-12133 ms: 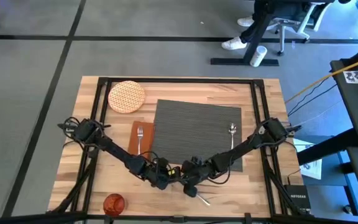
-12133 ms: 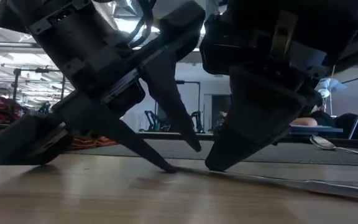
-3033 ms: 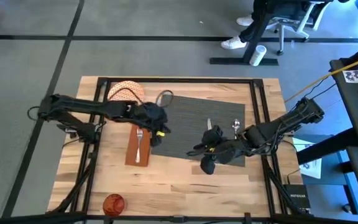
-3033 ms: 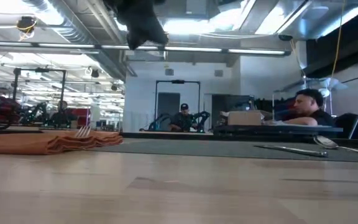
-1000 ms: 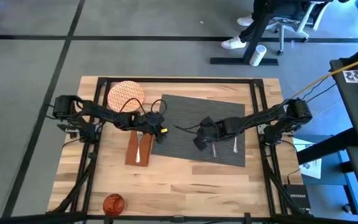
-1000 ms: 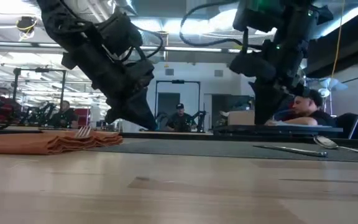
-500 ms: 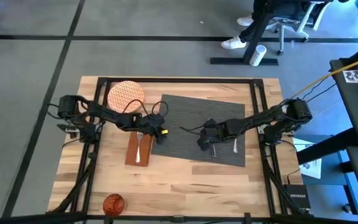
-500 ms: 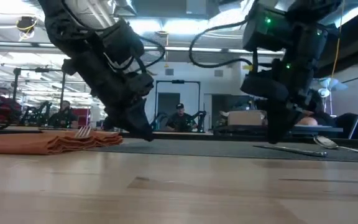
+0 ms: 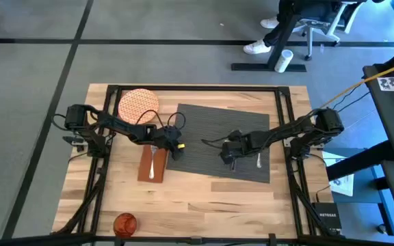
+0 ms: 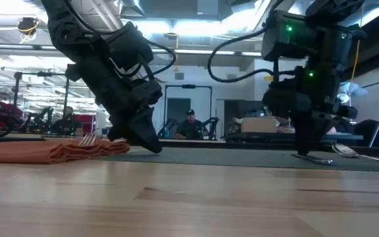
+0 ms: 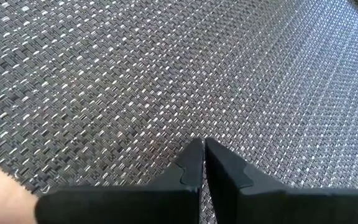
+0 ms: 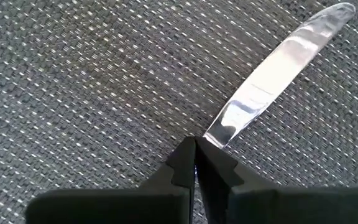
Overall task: Set table place
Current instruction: Put the silver table knife on the gray tablemat to the left of the silver spoon
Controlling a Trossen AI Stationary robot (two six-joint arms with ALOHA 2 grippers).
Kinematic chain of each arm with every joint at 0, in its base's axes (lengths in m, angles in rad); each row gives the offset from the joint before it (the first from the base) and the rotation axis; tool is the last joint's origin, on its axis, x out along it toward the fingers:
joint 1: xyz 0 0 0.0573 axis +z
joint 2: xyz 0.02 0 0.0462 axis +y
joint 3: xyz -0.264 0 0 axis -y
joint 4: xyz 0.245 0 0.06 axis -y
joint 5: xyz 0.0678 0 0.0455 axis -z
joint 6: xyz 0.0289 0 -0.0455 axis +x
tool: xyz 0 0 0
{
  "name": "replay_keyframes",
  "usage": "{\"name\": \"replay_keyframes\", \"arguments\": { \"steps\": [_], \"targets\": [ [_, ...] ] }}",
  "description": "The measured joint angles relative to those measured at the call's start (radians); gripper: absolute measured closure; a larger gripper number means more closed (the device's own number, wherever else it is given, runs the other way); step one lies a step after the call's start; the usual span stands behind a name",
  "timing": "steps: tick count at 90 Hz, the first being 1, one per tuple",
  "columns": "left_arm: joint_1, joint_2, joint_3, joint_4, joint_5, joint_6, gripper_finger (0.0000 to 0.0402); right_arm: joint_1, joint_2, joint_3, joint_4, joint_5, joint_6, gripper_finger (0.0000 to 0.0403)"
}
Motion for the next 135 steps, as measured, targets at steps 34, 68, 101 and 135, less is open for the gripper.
{"name": "replay_keyframes", "arguments": {
  "steps": [34,68,101,135],
  "targets": [
    [0.000,0.000,0.000,-0.004,0.000,-0.012,0.0402,0.000,-0.021,0.048,0.034,0.020,-0.006,0.0403],
    [0.000,0.000,0.000,-0.004,0.000,-0.021,0.0402,0.002,-0.013,0.033,0.114,-0.080,-0.044,0.0403],
    [0.000,0.000,0.000,-0.003,0.000,-0.023,0.0402,0.002,-0.013,0.005,0.066,-0.144,-0.013,0.0403],
    [0.000,-0.001,0.000,-0.004,0.000,-0.029,0.0402,0.002,-0.013,0.005,0.022,-0.159,0.002,0.0403]
  ]
}}
